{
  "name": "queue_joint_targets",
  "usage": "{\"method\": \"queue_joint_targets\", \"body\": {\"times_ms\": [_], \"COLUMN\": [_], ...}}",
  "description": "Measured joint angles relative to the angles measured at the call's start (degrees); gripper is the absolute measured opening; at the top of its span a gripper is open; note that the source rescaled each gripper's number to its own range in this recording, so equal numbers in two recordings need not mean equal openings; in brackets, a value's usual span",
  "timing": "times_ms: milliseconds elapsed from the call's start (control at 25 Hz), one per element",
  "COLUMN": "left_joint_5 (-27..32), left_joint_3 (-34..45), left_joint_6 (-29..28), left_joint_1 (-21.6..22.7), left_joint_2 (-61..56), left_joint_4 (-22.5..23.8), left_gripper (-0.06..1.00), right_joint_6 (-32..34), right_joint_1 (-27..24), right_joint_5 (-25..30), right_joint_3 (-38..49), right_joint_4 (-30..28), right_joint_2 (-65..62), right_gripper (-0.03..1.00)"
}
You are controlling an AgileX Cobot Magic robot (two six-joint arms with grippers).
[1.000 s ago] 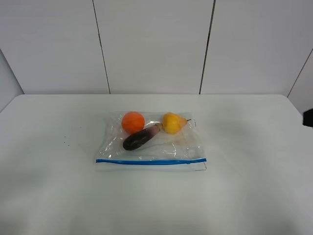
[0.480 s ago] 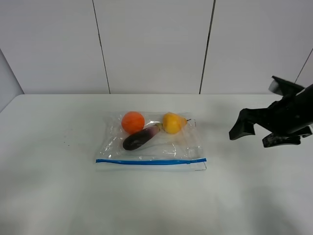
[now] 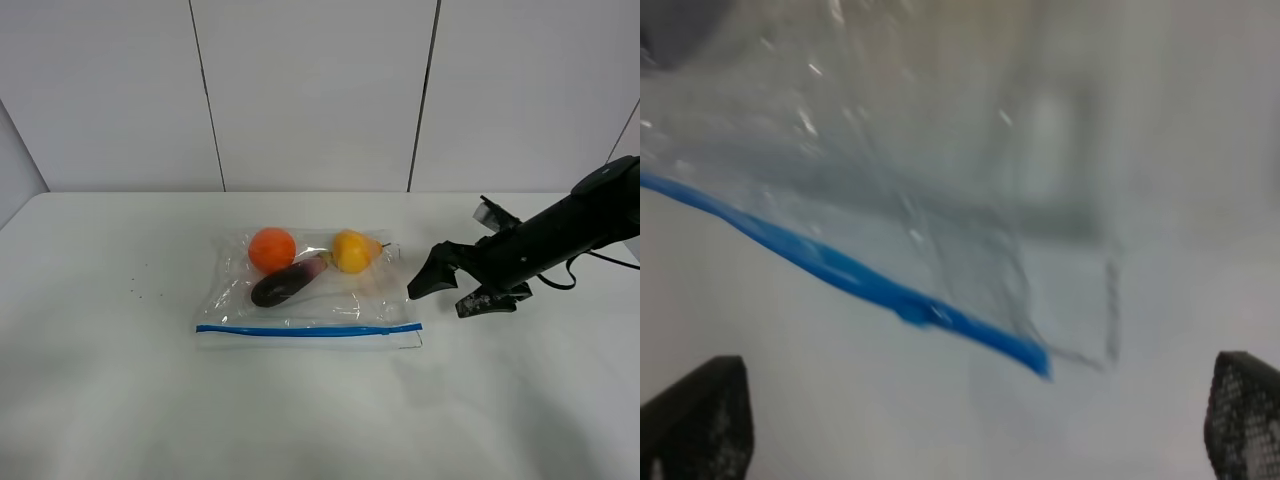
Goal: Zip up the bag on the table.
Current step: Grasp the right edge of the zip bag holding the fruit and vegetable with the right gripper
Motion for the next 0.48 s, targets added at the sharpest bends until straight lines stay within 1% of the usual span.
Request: {"method": "queue_joint_targets", "body": {"times_ms": [120, 280, 360, 480], "left_joint_5": [0.00, 0.00, 0.00, 0.00], "left_joint_3": [0.00, 0.00, 0.00, 0.00], "left_joint_6": [0.00, 0.00, 0.00, 0.00], "left_joint_1": [0.00, 0.00, 0.00, 0.00], "left_joint_2": [0.00, 0.00, 0.00, 0.00], "left_joint_4": [0.00, 0.00, 0.00, 0.00], "left_gripper": [1.00, 1.00, 1.00, 1.00], "right_joint_6": [-3.15, -7.60, -10.25, -12.46], "right_joint_1": [0.00, 0.00, 0.00, 0.00], "right_joint_5": [2.04, 4.57, 5.04, 5.41], "right_joint_3": [-2.31, -2.83, -2.83, -2.83], "right_joint_4": [3.39, 6.71, 8.73, 11.31], "right_joint_2": [3.95, 8.88, 10.82, 12.19], "right_gripper": [1.00, 1.00, 1.00, 0.99]}}
